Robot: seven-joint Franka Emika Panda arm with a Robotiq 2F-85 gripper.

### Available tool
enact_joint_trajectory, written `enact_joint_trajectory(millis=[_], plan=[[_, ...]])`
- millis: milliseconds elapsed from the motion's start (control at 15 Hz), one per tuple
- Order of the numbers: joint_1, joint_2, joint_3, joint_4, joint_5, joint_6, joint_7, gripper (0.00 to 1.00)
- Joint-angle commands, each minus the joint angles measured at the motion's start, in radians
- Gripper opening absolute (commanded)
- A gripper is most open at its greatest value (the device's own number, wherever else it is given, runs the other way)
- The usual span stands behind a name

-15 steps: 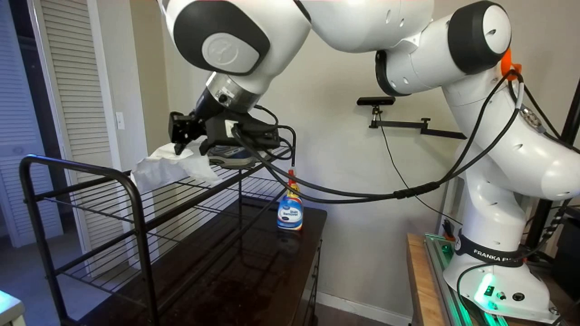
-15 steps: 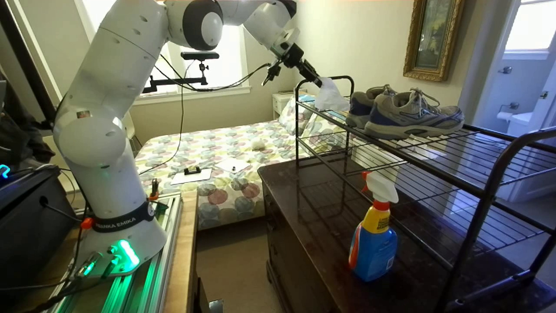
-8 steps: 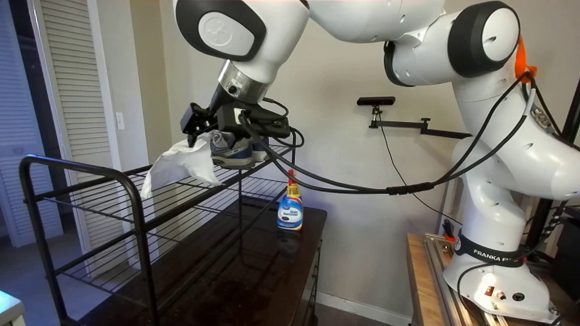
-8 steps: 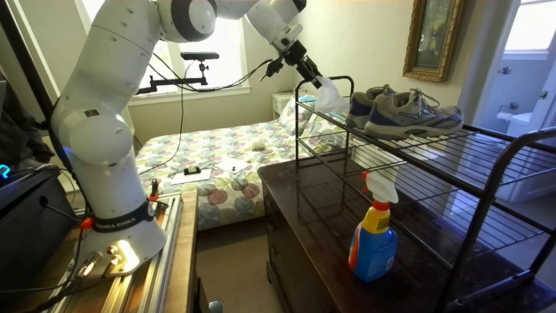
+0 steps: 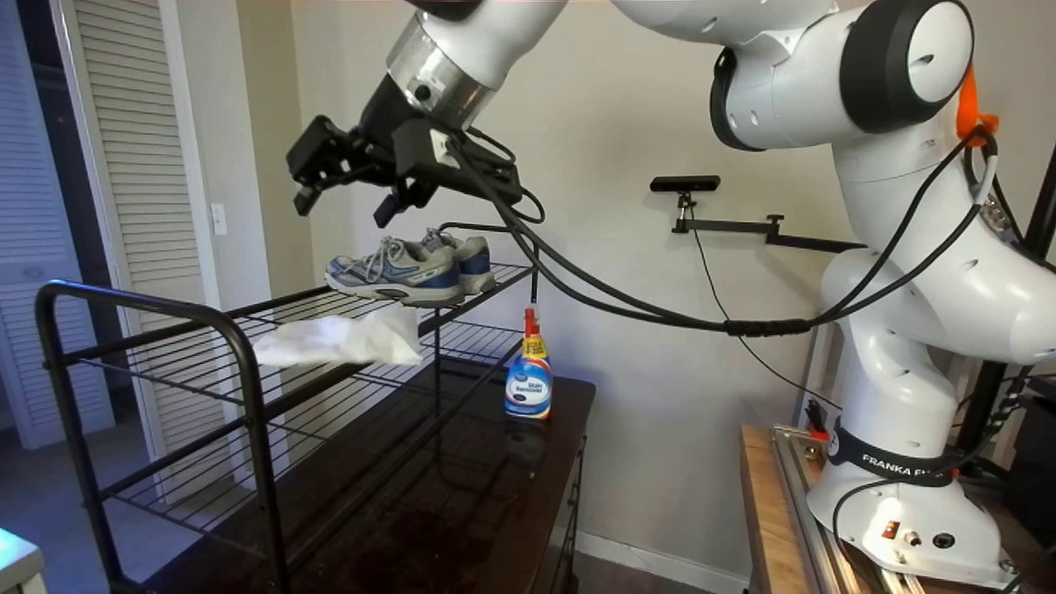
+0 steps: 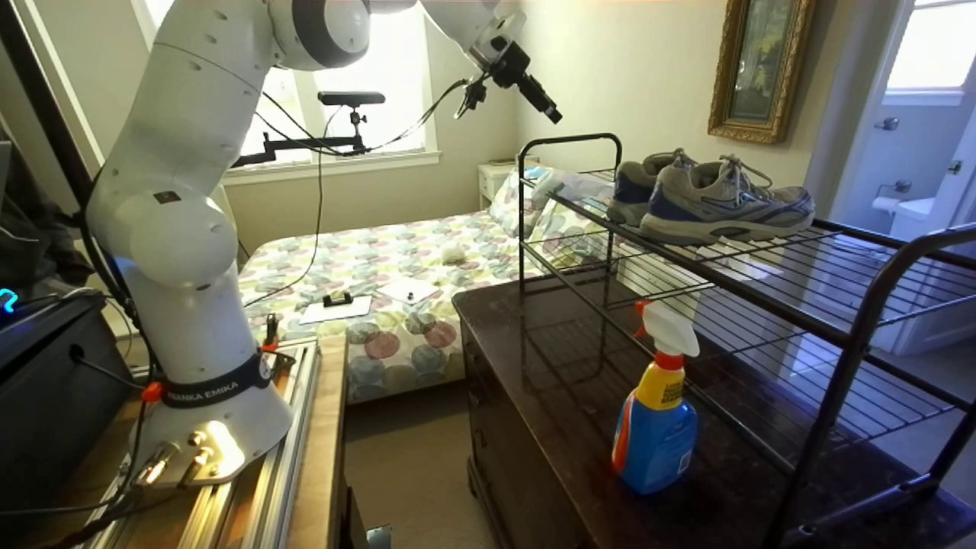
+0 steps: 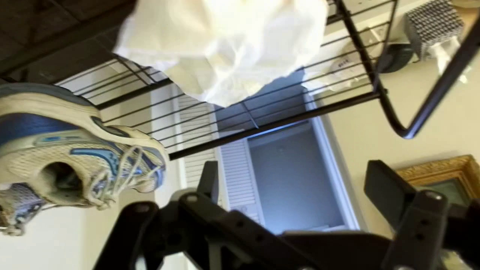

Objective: Take the paper towel from under the rack and place it on top of the rack

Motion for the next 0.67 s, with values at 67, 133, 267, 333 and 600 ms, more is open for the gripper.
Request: enact_joint_trajectory(millis=[67,133,267,333,600], plan=[[-0.007,0.051,0.048,0.162,0.012,0.0,-0.057,1.0],[0.007,0.06,0.039,0.171,-0.015,0.026,-0.063,1.0],[0.015,0.067,0.032,0.174,-0.028,0.091,-0.096,1.0],[0.02,0.07,0.026,0.175,-0.039,0.126,-0.112,1.0],[0.039,0.021,-0.047,0.057,-0.01,0.058,-0.099,1.0]])
